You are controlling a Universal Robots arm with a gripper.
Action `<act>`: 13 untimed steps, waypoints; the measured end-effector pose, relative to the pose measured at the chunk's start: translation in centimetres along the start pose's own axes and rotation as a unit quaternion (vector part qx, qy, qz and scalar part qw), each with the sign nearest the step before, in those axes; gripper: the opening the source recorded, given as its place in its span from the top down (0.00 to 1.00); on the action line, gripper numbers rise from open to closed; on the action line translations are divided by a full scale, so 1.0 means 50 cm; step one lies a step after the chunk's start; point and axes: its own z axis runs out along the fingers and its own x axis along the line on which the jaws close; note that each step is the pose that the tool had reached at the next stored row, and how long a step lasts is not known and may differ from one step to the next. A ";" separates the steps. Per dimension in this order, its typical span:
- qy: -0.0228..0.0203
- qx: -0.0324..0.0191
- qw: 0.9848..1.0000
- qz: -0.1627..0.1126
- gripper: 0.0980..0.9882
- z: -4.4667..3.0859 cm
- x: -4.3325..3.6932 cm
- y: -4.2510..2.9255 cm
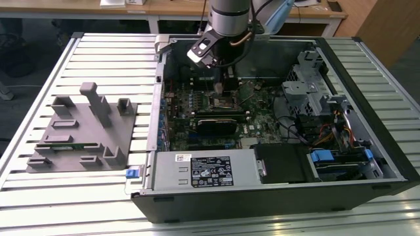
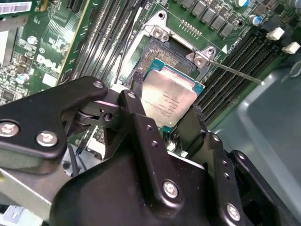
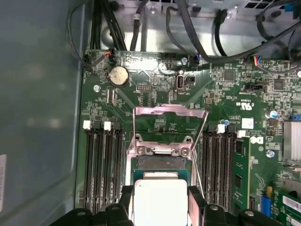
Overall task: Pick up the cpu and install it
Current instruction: 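Place the cpu into insertion slot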
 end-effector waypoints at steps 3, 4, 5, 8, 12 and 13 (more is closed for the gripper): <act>0.000 0.000 1.000 0.001 0.50 0.007 0.000 -0.001; 0.000 0.000 1.000 0.001 0.50 0.011 -0.004 -0.002; 0.000 0.000 1.000 0.001 0.50 0.013 -0.005 -0.002; 0.000 0.000 1.000 0.003 0.50 0.021 -0.006 -0.003; 0.000 0.000 1.000 0.004 0.50 0.029 -0.006 -0.003; 0.000 0.000 1.000 0.004 0.50 0.030 -0.006 -0.003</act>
